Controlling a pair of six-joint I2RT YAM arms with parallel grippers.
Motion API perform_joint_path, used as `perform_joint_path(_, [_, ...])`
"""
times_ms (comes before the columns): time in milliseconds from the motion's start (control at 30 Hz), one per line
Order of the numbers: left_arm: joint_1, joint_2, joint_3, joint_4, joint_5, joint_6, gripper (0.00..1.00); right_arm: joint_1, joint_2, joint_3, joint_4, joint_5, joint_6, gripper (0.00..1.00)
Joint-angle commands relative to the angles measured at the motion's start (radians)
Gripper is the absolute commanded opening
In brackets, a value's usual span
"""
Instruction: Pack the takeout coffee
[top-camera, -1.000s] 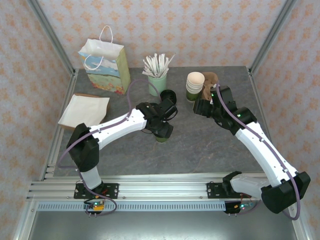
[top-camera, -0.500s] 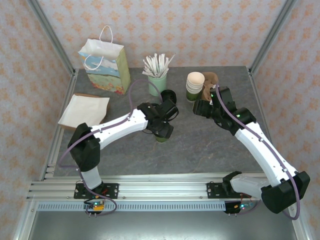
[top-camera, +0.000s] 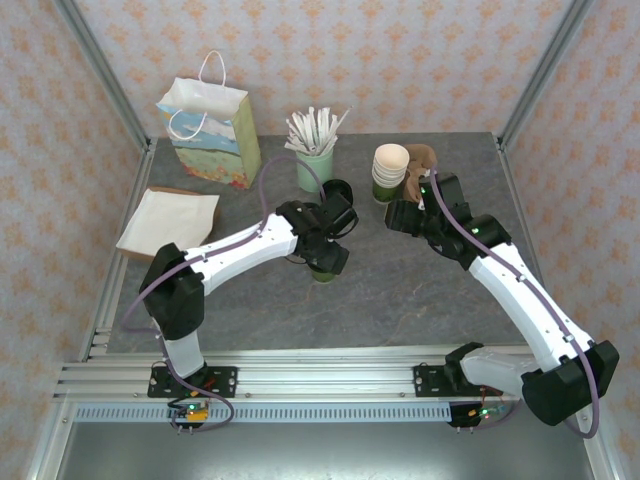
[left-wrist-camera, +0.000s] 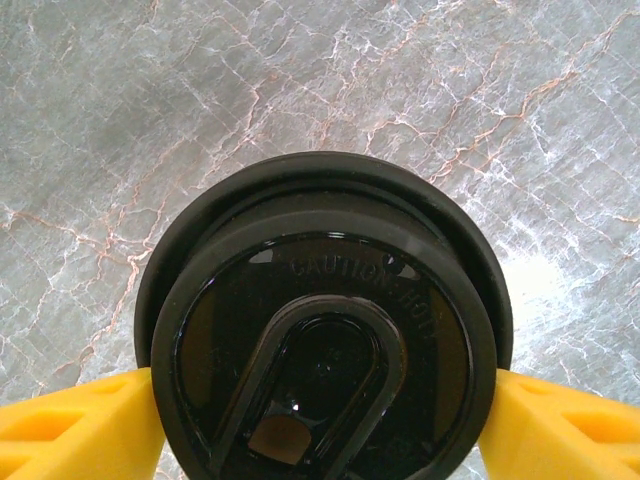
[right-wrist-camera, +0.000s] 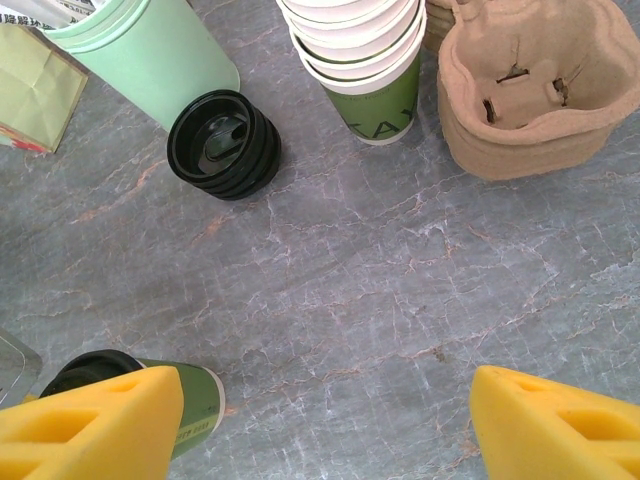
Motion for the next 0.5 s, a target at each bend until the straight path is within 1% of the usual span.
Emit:
perform_joint_path(0, [0.008, -0.018, 0.033, -0.030, 0.007, 0.000, 0.80, 0.002, -0.003, 0.004, 0.016, -0.001, 0.007, 0.76])
perform_joint_path(300, [0.012, -0.048, 0.049, -0.031, 0.016, 0.001, 0.84, 0.002, -0.015, -0.002, 0.012, 0.004, 0.010, 0.76])
perform_joint_path(467, [0.018, -0.109, 0.059, -0.017, 0.019, -0.004, 0.84, 0.002, -0.031, 0.014, -0.008, 0.045, -0.008, 0.76])
